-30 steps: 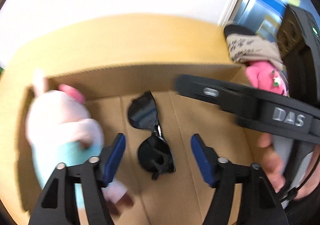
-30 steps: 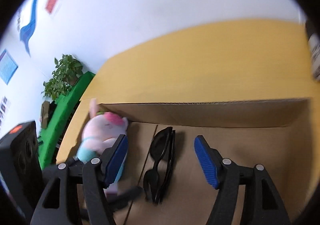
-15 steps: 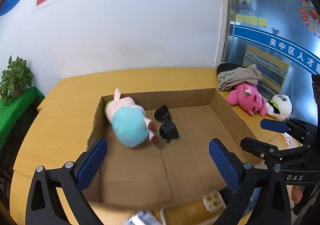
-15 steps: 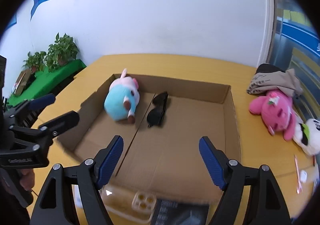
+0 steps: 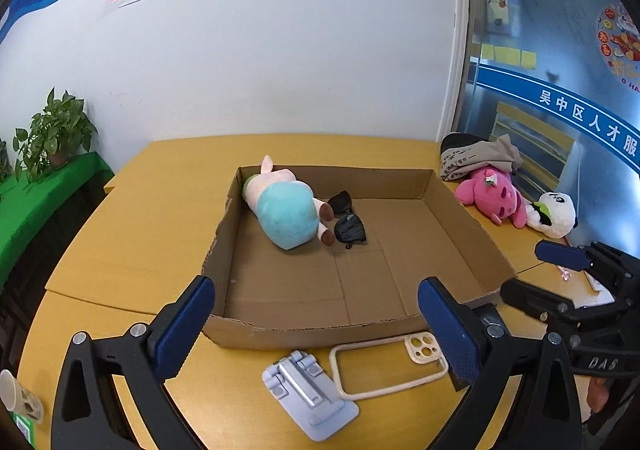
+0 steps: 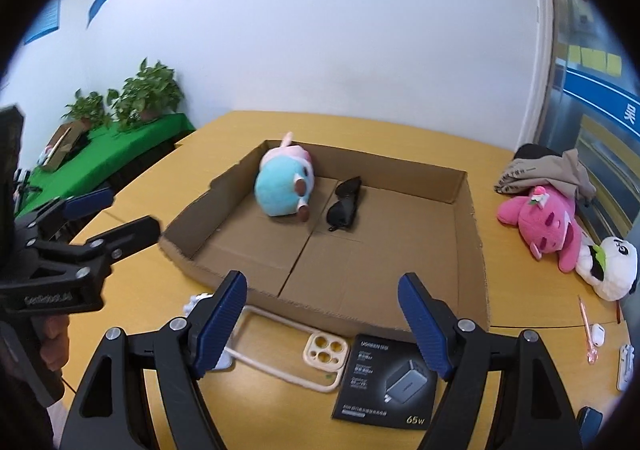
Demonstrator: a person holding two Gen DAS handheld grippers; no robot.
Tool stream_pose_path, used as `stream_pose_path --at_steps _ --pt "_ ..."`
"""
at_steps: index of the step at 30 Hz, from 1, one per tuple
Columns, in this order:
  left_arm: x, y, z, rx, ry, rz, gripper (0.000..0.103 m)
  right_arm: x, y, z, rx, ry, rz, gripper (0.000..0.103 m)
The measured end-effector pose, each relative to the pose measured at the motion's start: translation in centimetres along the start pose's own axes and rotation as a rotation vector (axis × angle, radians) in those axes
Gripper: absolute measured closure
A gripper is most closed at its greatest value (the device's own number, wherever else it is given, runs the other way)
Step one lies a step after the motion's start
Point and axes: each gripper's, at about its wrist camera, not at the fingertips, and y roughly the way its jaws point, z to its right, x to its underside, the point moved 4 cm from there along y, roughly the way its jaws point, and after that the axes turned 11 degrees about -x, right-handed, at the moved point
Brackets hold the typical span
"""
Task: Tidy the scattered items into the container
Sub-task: 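Withdraw both tools from the box toward the black charger box, then close the left gripper on the black UGREEN charger box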
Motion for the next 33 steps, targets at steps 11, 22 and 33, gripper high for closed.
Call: stream_pose_path --at_steps 11,22,33 --pt "0.0 -0.9 2.7 0.01 0.033 0.007 0.0 1.7 -0.8 1.1 0.0 0.034 -0.005 0.025" --pt "4.6 1.8 3.1 0.058 0.038 -0.133 0.0 8.0 1.0 7.3 -0.025 0.169 -0.096 0.025" --pt "8.2 7.9 12.0 0.322 0.093 -0.356 0.0 14.1 3.5 9.4 -0.139 0.148 -0.243 0.025"
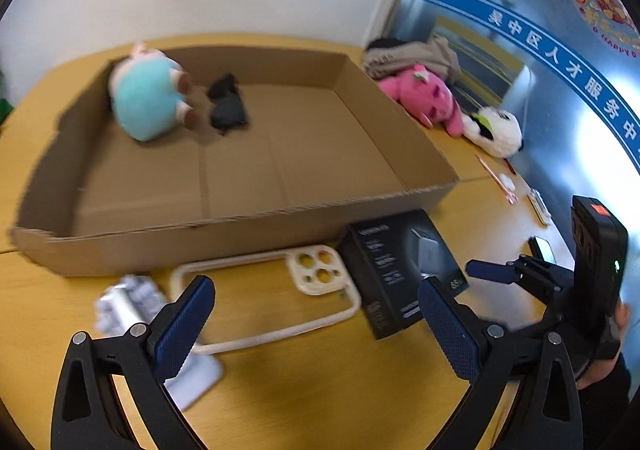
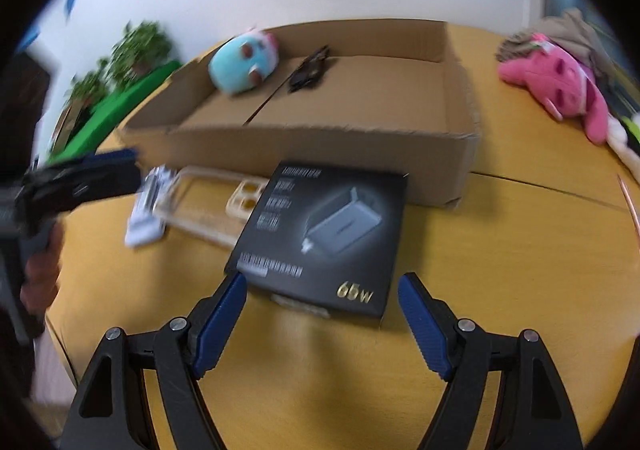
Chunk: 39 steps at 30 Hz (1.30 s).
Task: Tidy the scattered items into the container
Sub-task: 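Close the left gripper on the black UGREEN charger box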
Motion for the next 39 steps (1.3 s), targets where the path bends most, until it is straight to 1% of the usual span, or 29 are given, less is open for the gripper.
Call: stream_pose_path --at_steps 3,6,8,10,12,13,16,19,21,24,27,29,30,33,34,37,39 --pt "-0.6 2.9 2.3 0.071 0.019 -0.046 0.0 0.8 0.7 0.1 -0.006 -0.009 -0.017 0.025" --pt "-1.0 5.5 3.8 0.104 0.018 -0.083 0.0 1.2 1.5 0.6 -0.014 0.015 -0.026 0.025" --pt "-1.0 7.1 4.9 0.123 0.022 -0.102 0.002 1.0 2.0 0.8 -0.02 0.023 -0.028 0.025" --pt "-1.0 8.1 5.4 0.143 0.019 -0.116 0.005 0.8 2.4 0.7 -0.019 0.002 -0.028 0.025" --pt "-1.0 8.5 5.9 0.158 0.013 -0.116 0.006 0.7 3.1 0.7 -0.024 -0.01 -0.041 0.021" --pt "-1.0 8.5 6.0 0.159 0.014 -0.122 0.009 0.8 3.2 0.7 -0.026 -0.008 -0.042 0.021" --pt "-0.7 8.0 6.5 0.159 0.041 -0.129 0.014 1.4 2.9 0.5 -0.033 0.007 -0.03 0.02" --pt "0.9 6.9 7.1 0.163 0.091 -0.141 0.013 2.6 1.9 -0.2 -0.063 0.029 -0.022 0.021" --pt "2.3 5.7 7.6 0.172 0.121 -0.144 0.013 3.9 1.2 -1.0 -0.089 0.024 -0.037 0.021" --pt "4.7 4.1 7.8 0.207 0.13 -0.184 0.013 6.2 0.0 -2.4 -0.129 0.01 -0.056 0.02" --pt "7.2 2.5 7.5 0.259 0.141 -0.223 0.013 7.9 -1.0 -3.6 -0.168 -0.002 -0.078 0.02" --pt "8.7 1.7 6.8 0.289 0.119 -0.259 0.013 8.6 -1.4 -4.3 -0.189 -0.031 -0.093 0.02" --pt "9.1 1.4 6.3 0.289 0.103 -0.265 0.013 8.9 -1.6 -4.7 -0.21 -0.051 -0.101 0.02" --pt "9.7 0.7 5.0 0.269 0.068 -0.254 0.014 9.3 -2.2 -4.8 -0.294 -0.049 -0.116 0.02" --pt "9.7 0.6 4.6 0.269 0.049 -0.255 0.014 9.4 -2.5 -4.6 -0.308 -0.041 -0.114 0.02" --pt "9.3 0.6 4.0 0.297 -0.007 -0.255 0.014 9.0 -3.4 -2.9 -0.31 0.01 -0.088 0.02" --pt "8.8 0.7 4.0 0.333 -0.03 -0.253 0.015 8.3 -3.8 -1.5 -0.282 0.066 -0.064 0.02"
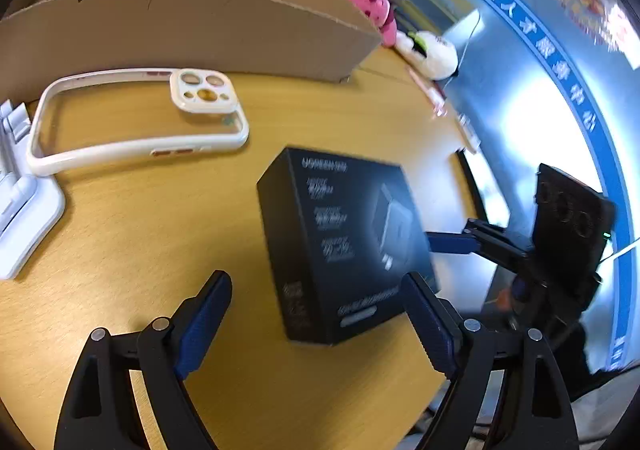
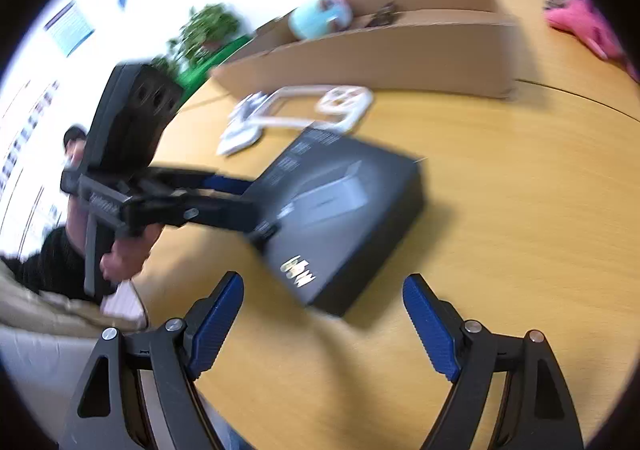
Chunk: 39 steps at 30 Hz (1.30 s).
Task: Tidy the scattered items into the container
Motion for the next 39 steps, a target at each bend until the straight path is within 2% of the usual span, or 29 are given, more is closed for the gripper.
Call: stream_pose_path --at_steps 4,7,11,17,21,27,30,31,32,33,34,36,39 --pt "0.0 1.3 0.1 0.029 -0.004 -0.041 0.034 -0.6 0.5 1.9 0.017 0.115 0.022 0.024" --pt "0.3 1.0 0.3 0.012 0.008 -0.02 0.036 0.0 1.4 1.5 -0.008 0.1 0.02 0.024" --pt "1.4 0.7 0.9 0.014 0.057 -0.008 0.037 0.4 1.4 -0.3 0.021 -0.043 0.007 0.024" --pt "2.9 0.2 -0.3 0.09 0.035 -0.008 0.037 1.0 1.1 -0.8 0.03 -0.086 0.041 0.024" --pt "3.8 -0.2 -0.5 0.106 0.056 0.0 0.037 1.8 1.1 -1.7 0.03 -0.118 0.076 0.024" --pt "4.5 -0.5 -0.5 0.119 0.089 -0.022 0.036 2.2 1.6 -2.2 0.003 -0.14 0.073 0.024" --pt "4.5 -1.0 -0.4 0.087 0.128 -0.014 0.036 2.4 2.0 -2.7 -0.003 -0.167 0.049 0.024" --pt "4.3 -1.2 -0.6 0.06 0.135 -0.003 0.036 2.6 2.5 -2.8 0.021 -0.186 0.025 0.025" --pt "4.0 -1.4 -0.9 0.042 0.136 0.008 0.036 3.0 3.4 -2.8 0.117 -0.234 -0.024 0.025" --pt "3.7 -1.6 -1.3 0.039 0.132 0.017 0.038 3.3 3.8 -3.3 0.193 -0.304 -0.031 0.026" --pt "3.3 -1.8 -1.9 0.043 0.119 0.027 0.038 3.6 4.3 -3.6 0.234 -0.339 -0.053 0.026" --pt "2.3 -1.7 -2.9 0.054 0.081 0.031 0.038 3.3 4.2 -3.6 0.195 -0.314 -0.04 0.026" --pt "0.9 -1.3 -3.4 0.061 0.066 0.017 0.038 2.6 3.3 -2.4 0.104 -0.205 -0.004 0.027"
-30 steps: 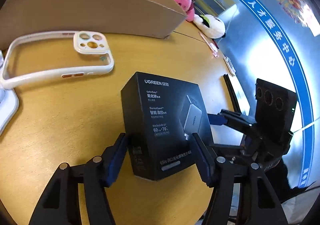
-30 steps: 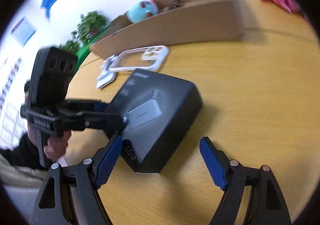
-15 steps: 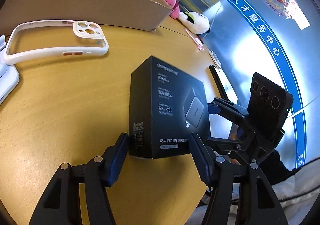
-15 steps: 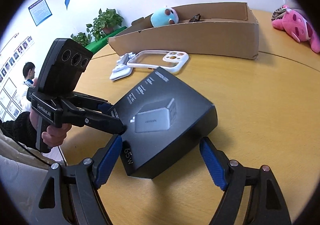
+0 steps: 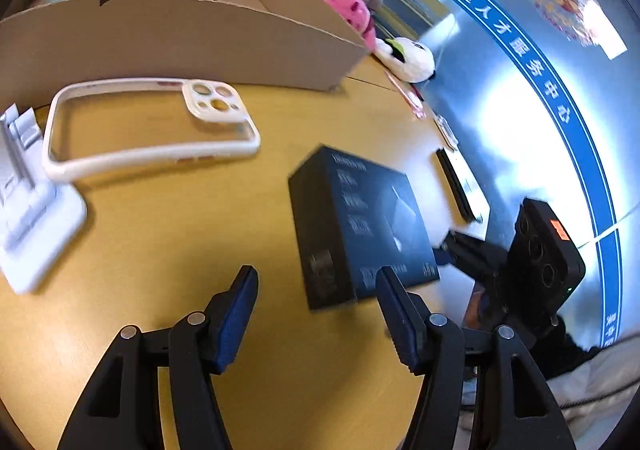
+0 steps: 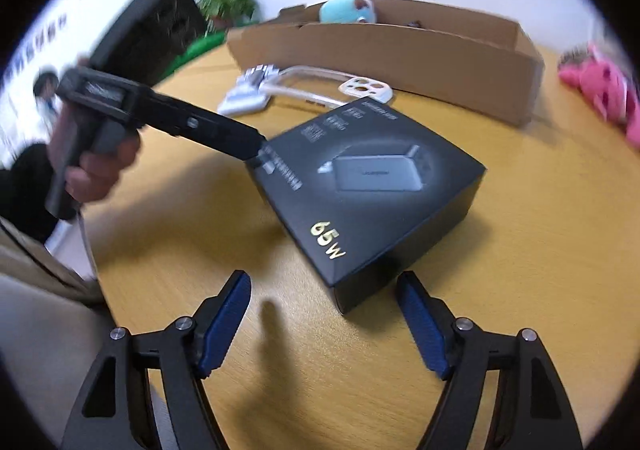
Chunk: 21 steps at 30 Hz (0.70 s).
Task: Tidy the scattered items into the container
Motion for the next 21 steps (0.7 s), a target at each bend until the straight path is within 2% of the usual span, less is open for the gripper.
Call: stream_pose_path --at_steps 5,8,10,12,14,18,21 --pt "-1.4 1.9 0.5 0.024 0.005 -0.055 0.037 -0.5 -2.4 2.8 -0.073 0.162 0.069 0.027" --pt "-1.1 2.5 1.2 0.062 0.04 -0.069 0.037 -1.6 -3.8 5.0 -0.078 0.266 0.141 0.027" --pt "-0.8 2.6 1.8 0.062 0.068 -0.06 0.038 -2.2 -3.5 5.5 -0.06 0.28 0.148 0.028" --pt "-0.5 2.6 1.8 0.077 0.077 -0.067 0.04 -2.3 -2.6 6.1 -0.035 0.275 0.109 0.029" --pt "0.0 2.3 1.6 0.09 0.084 -0.074 0.041 -2.5 -1.8 5.5 -0.071 0.257 0.104 0.03" --pt "0.9 1.9 1.2 0.113 0.083 -0.079 0.041 -2.1 -1.8 3.5 -0.05 0.118 0.123 0.03" --pt "1.4 1.7 1.2 0.127 0.083 -0.073 0.041 -2.1 -1.6 2.7 -0.018 0.063 0.145 0.03"
